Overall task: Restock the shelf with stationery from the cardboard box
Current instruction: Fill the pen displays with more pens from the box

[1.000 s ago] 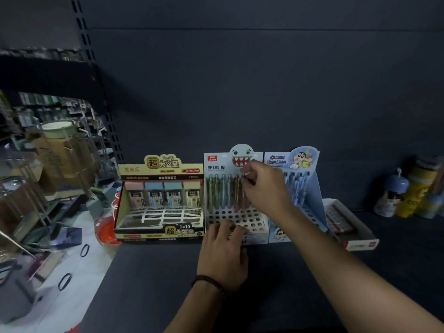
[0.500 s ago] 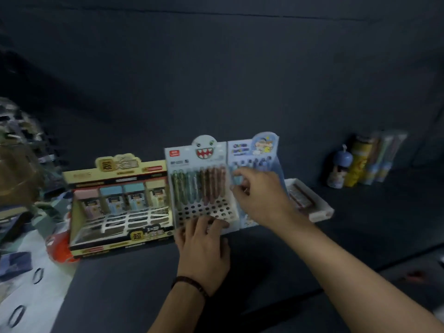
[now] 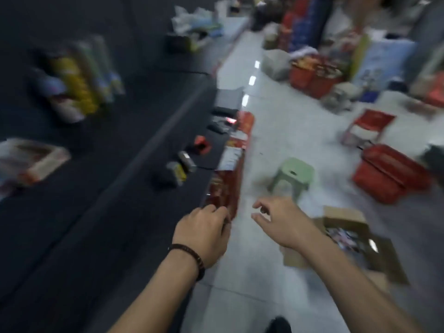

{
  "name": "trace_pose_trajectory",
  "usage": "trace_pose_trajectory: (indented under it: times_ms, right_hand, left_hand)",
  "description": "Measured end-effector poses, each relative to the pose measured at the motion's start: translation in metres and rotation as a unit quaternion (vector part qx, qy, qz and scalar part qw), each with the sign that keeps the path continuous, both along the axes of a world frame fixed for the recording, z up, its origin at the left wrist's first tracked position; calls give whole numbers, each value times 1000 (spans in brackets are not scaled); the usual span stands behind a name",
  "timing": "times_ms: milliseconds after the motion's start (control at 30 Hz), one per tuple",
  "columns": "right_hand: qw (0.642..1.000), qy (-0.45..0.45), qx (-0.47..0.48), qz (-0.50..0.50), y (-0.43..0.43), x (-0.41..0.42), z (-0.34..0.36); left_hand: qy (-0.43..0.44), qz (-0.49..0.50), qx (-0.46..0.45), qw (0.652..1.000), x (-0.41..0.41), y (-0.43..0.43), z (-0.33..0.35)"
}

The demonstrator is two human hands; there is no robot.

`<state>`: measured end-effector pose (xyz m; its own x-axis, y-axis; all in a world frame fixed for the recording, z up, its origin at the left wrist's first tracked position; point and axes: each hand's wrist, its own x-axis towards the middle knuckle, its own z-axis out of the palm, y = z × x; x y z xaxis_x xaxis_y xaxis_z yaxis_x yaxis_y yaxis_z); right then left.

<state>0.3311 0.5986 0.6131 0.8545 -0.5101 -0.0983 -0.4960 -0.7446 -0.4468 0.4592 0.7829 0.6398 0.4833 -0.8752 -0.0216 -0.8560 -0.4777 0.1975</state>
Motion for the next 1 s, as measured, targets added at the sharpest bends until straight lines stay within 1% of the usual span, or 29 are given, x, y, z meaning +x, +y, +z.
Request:
trace_pose_trajectory:
  times_ms: [67,133,200,300,400,567,700,867,1000]
  right_hand:
    - [995,69,40,-65,-41,-61,-30]
    - [981,106,87,-136,-77,-122,-63]
    - [963,144,123,-192,-109,-183,-92]
    - [934,177,166,-262,-149,-262,-124]
    - [905,200,195,-320,-190,-314,-146]
    - [866,199,239,-392,-268,-349,-192]
    - [822,195,281,-456,-335,-352,-247]
    - [773,186,307,-523,-424,-356,-343]
    - [735,159,331,-571,-500,-365,-460]
  left_hand:
    - [35,-63,52,996,-30,-57,-25]
    - [60,-114,104,986,-61,-115,-53]
    - [66,-163,155,972,-94,-171,-82]
    - [71,-216,217,949,-139,-245,-122]
    - [80,-256,265,926,-173,-307,-155]
    - [111,-287,306,901,-201,-398,-215]
    - [151,-301,320,886,-214,-484,-277]
    - [195,-323,344,860,-227,-596,-389]
    - [164,-364,379,835,-253,-673,-502]
